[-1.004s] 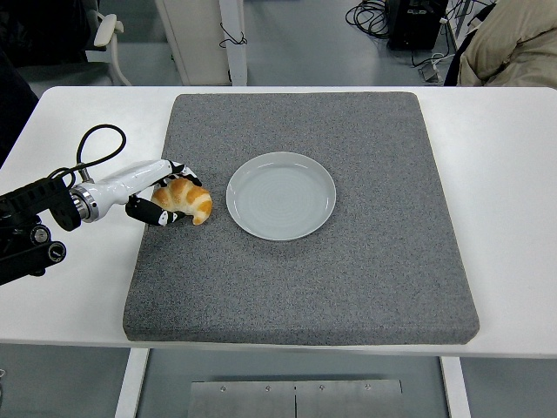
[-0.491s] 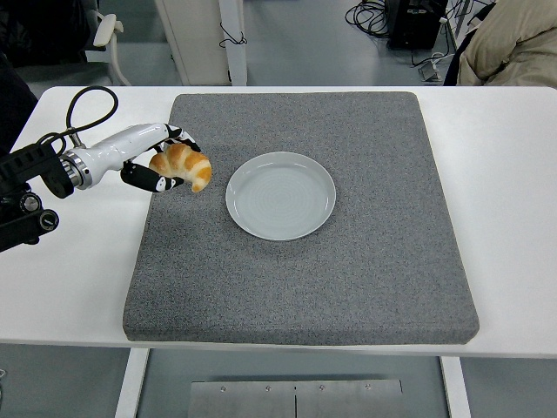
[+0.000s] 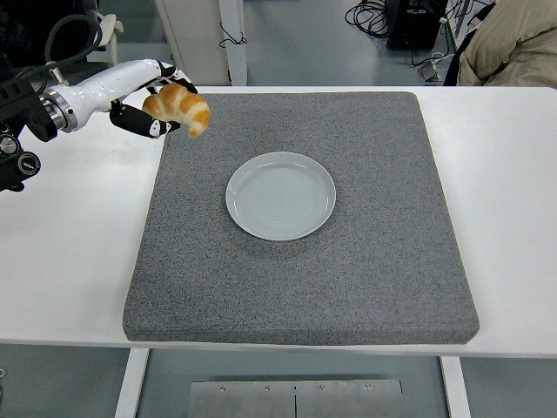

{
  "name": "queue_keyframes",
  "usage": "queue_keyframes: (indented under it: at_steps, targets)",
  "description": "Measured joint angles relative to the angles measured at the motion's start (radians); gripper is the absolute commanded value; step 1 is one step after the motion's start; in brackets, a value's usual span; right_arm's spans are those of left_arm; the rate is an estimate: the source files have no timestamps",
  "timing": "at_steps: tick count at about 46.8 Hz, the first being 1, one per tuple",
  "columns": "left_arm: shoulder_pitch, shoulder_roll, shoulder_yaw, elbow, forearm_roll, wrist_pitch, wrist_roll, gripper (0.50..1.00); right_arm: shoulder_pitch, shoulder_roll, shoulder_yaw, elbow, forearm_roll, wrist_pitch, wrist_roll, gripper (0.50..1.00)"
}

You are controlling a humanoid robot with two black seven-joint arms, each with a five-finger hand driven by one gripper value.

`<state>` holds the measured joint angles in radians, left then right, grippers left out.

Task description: Place the bread on the plate

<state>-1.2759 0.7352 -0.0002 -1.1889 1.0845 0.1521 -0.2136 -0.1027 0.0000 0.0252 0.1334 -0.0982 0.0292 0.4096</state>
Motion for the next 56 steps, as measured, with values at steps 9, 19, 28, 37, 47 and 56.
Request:
queue_keyframes:
  at_steps: [9,19,28,37,47,56]
  targets:
    - [-0.025,-0.013,-0.007,0.0,0.001,-0.008,0.008,0.5,0.0,0.0,0.0,0.001,0.0,0.0,0.0,1.0]
    - [-0.046,-0.053,-0.005,0.0,0.002,-0.008,0.008,0.5,0.0,0.0,0.0,0.0,0.0,0.0,0.0,1.0]
    - [-0.048,-0.08,-0.005,0.0,0.003,-0.008,0.01,0.5,0.0,0.0,0.0,0.0,0.0,0.0,0.0,1.0]
    - [-0.047,-0.123,-0.003,-0.003,0.006,-0.007,0.027,0.5,0.0,0.0,0.0,0.0,0.0,0.0,0.0,1.0]
    - [-0.046,-0.184,-0.003,-0.003,0.011,-0.004,0.051,0.5,0.0,0.0,-0.001,0.0,0.0,0.0,0.0,1.0]
    - [-0.046,-0.232,-0.002,-0.003,0.02,-0.003,0.069,0.5,0.0,0.0,0.0,0.0,0.0,0.0,0.0,1.0]
